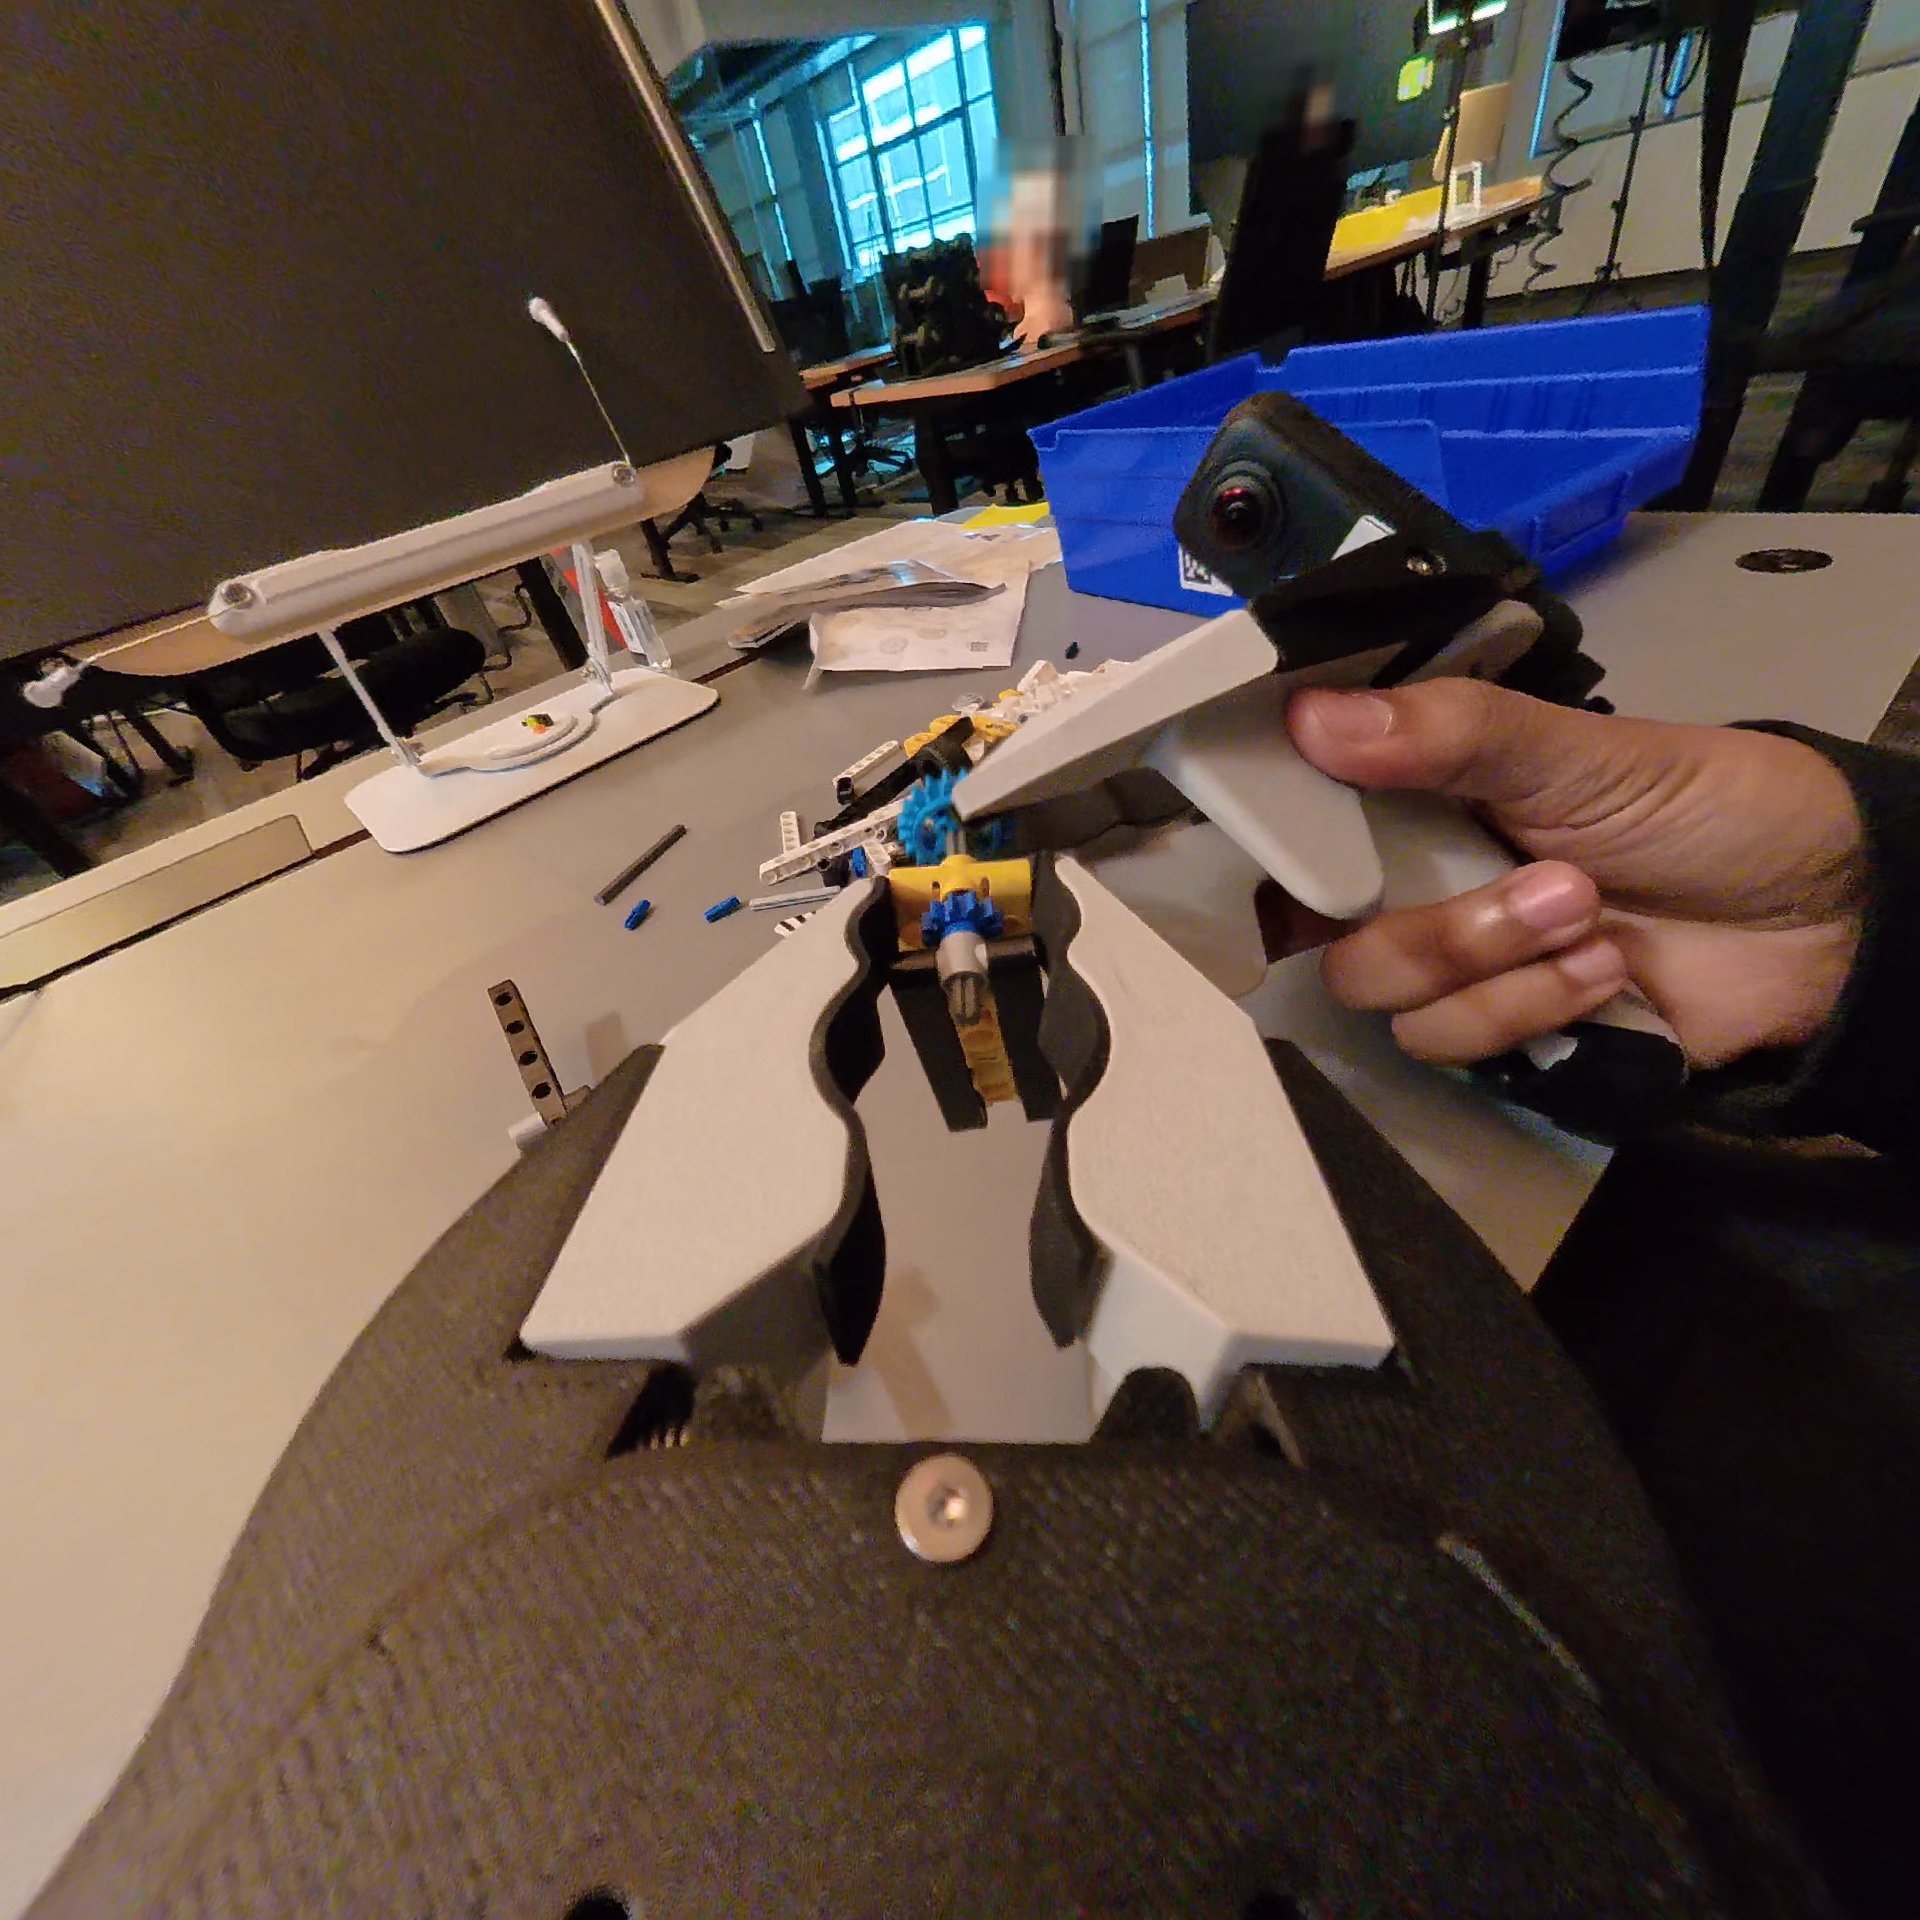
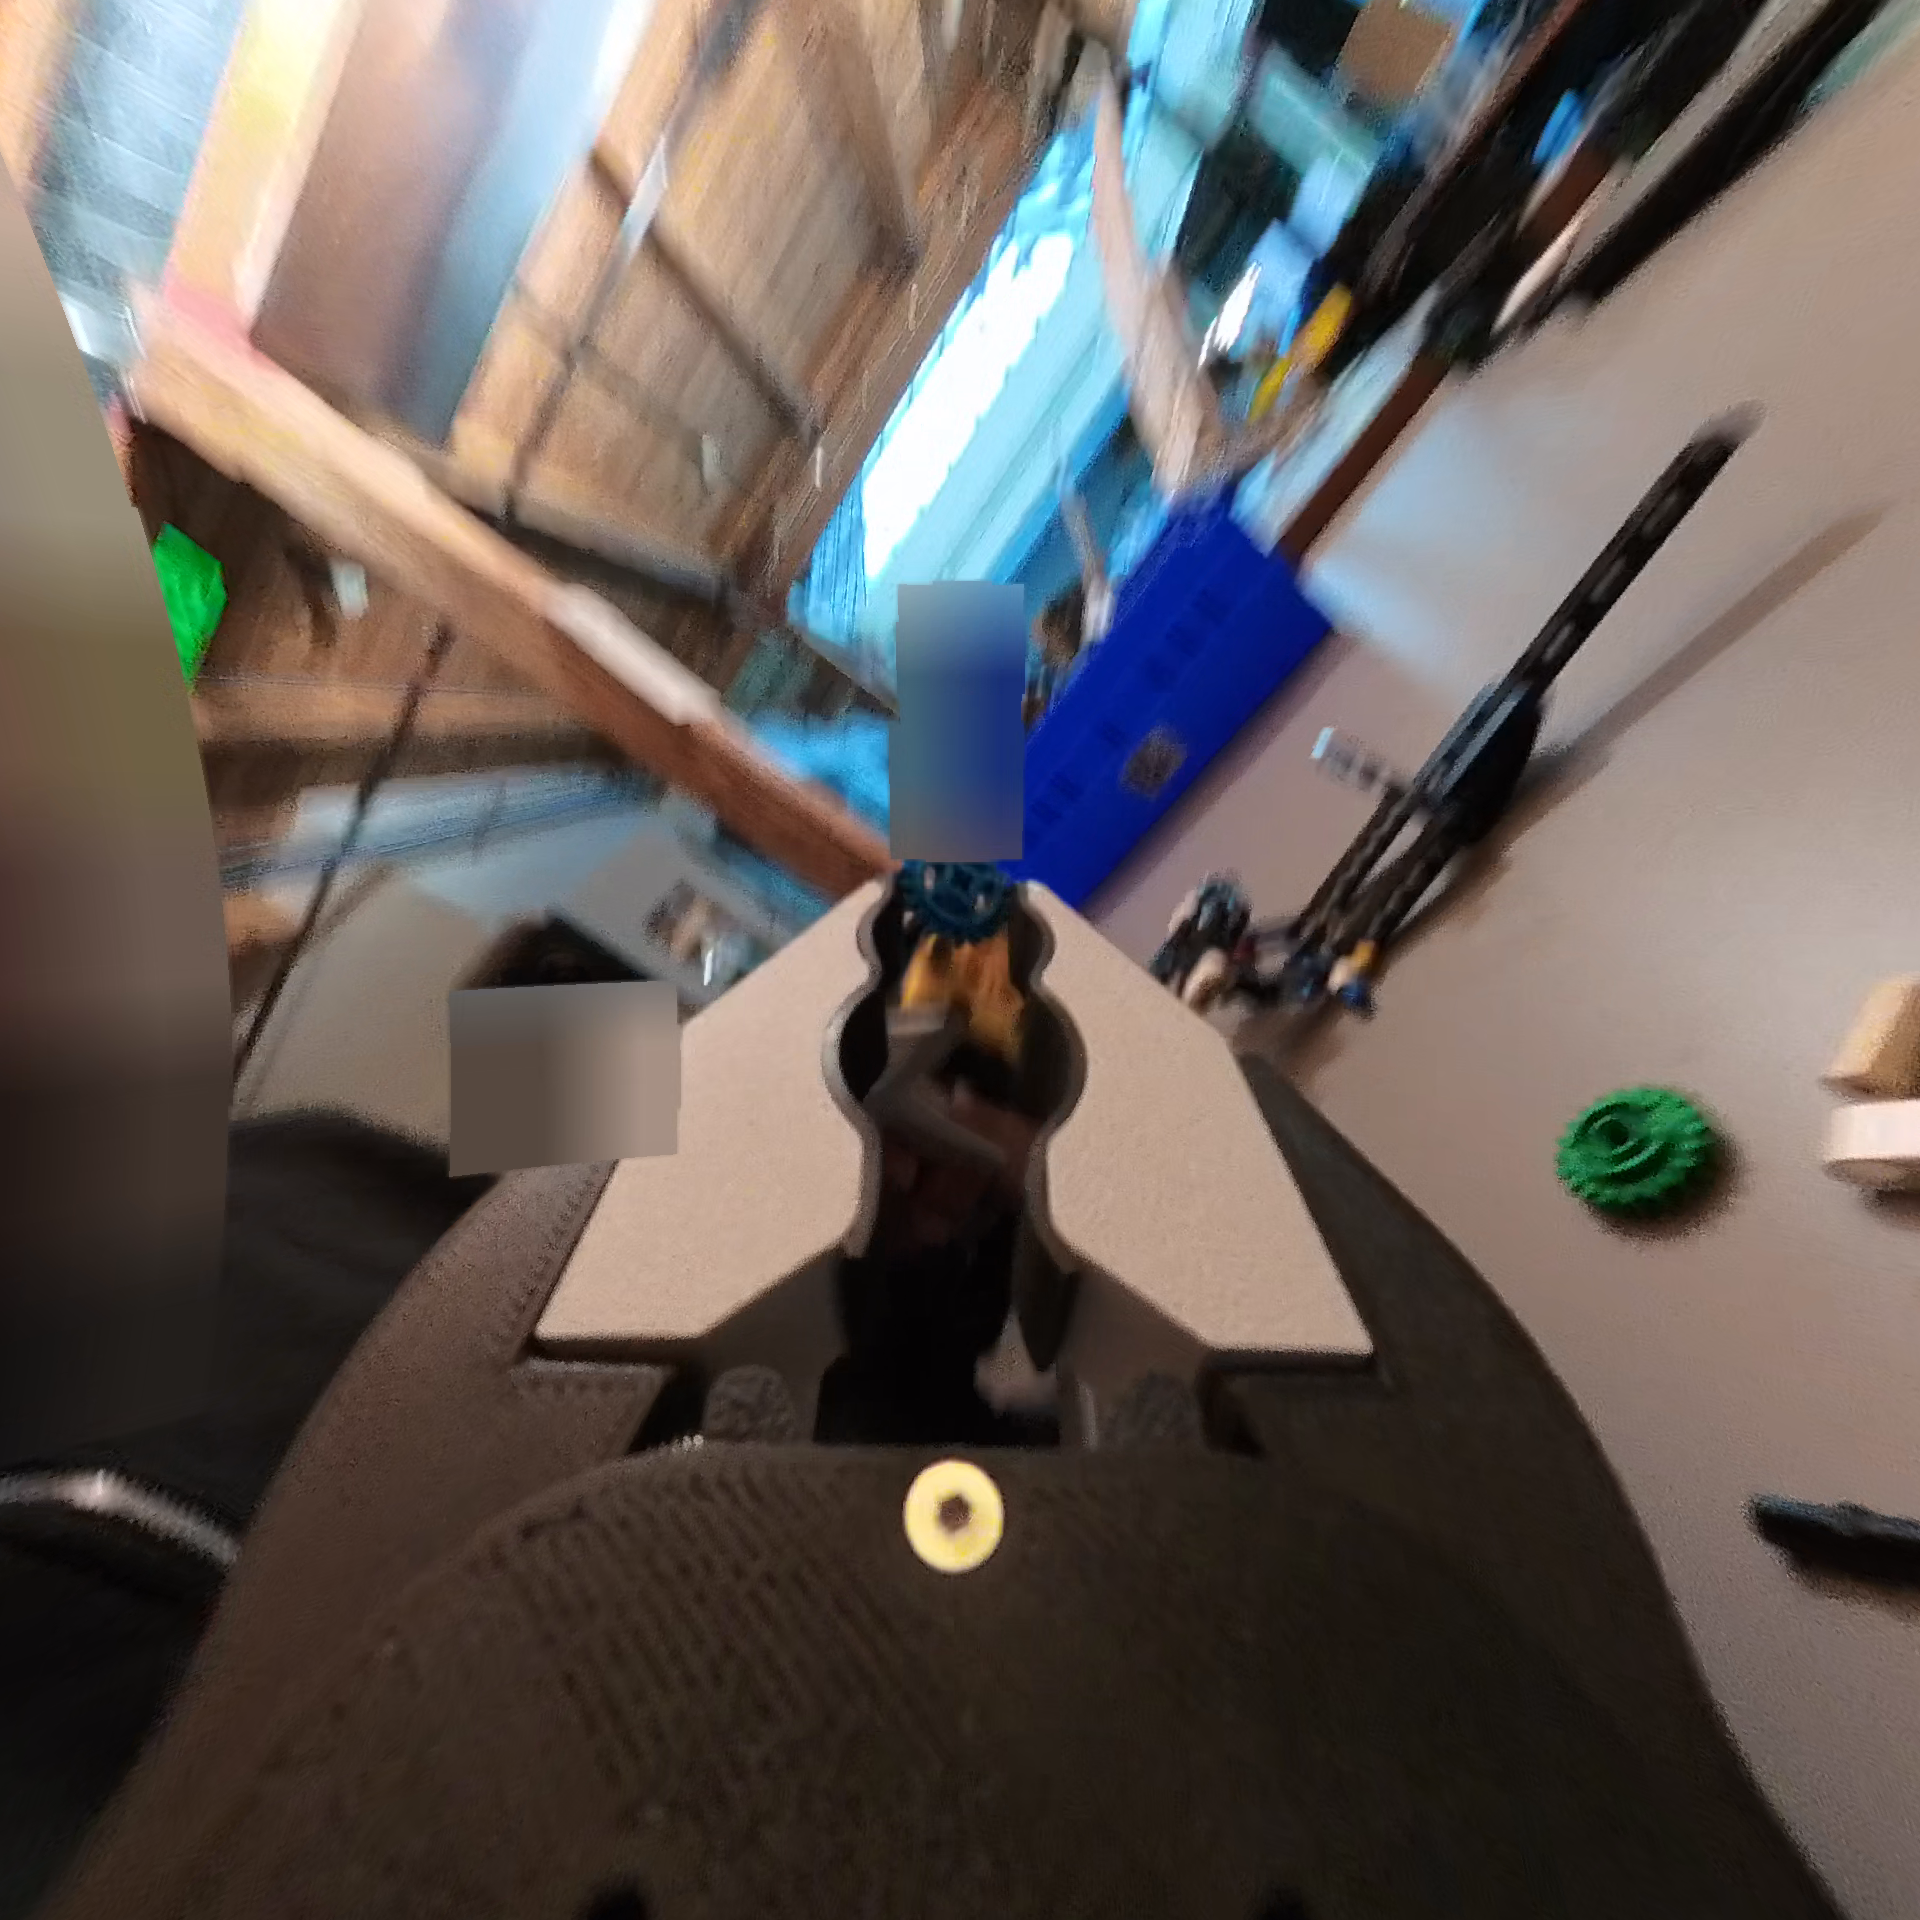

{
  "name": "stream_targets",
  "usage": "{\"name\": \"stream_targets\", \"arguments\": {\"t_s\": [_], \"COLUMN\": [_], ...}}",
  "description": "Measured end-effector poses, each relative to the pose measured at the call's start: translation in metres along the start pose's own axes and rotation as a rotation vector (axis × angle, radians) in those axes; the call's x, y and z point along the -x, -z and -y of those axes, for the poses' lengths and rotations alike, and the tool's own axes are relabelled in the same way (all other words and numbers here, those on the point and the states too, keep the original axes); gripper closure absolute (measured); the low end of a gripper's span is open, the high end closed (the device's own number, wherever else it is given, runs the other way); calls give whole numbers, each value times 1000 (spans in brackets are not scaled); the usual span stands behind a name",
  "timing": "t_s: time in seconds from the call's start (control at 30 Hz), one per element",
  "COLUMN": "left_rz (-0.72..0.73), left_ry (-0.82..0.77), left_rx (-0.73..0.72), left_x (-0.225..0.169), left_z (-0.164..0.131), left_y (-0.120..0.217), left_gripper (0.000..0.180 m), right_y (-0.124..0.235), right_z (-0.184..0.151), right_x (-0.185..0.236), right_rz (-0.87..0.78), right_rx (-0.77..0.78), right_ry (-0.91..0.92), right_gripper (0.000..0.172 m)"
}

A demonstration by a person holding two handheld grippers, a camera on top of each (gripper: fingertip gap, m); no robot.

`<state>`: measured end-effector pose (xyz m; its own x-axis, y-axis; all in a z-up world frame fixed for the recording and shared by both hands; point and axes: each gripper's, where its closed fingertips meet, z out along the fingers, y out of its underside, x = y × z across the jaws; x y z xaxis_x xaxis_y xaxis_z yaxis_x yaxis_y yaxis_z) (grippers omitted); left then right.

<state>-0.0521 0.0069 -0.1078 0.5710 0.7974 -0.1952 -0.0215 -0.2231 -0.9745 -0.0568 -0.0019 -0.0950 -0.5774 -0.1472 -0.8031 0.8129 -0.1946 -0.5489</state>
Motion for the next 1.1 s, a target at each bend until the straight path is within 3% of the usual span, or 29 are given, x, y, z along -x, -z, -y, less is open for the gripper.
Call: {"name": "stream_targets", "arguments": {"t_s": [0.07, 0.1, 0.27, 0.43, 0.53, 0.67, 0.77, 0.97, 1.1], "left_rz": [-21, 0, -2, -21, -29, -26, -28, -32, -44], "left_ry": [0, -6, 18, 59, 68, 52, 42, 38, 20], "left_rx": [7, -3, 8, 0, 7, 6, 11, 1, -22], "left_x": [-4, -2, 5, 5, 5, 4, 2, 1, -2], "left_z": [-4, -3, -5, -4, -5, -4, -5, -4, -1], "left_y": [3, 5, 0, 0, -1, -1, -2, -1, 2], "left_gripper": [156, 156, 156, 156, 156, 157, 156, 156, 156], "right_y": [26, 39, 65, 125, 140, 141, 127, 61, 26], "right_z": [40, 52, 57, 80, 83, 96, 102, 47, 10], "right_x": [-2, -7, -36, -94, -105, -87, -55, -13, 1], "right_rz": [-5, -55, -453, -1015, -1092, -1013, -815, -338, -149], "right_rx": [-180, -195, -17, 164, 199, 84, -23, 101, 170], "right_ry": [-24, 19, 391, 695, 717, 695, 649, 384, 229], "right_gripper": [154, 154, 153, 150, 140, 139, 138, 130, 123]}}
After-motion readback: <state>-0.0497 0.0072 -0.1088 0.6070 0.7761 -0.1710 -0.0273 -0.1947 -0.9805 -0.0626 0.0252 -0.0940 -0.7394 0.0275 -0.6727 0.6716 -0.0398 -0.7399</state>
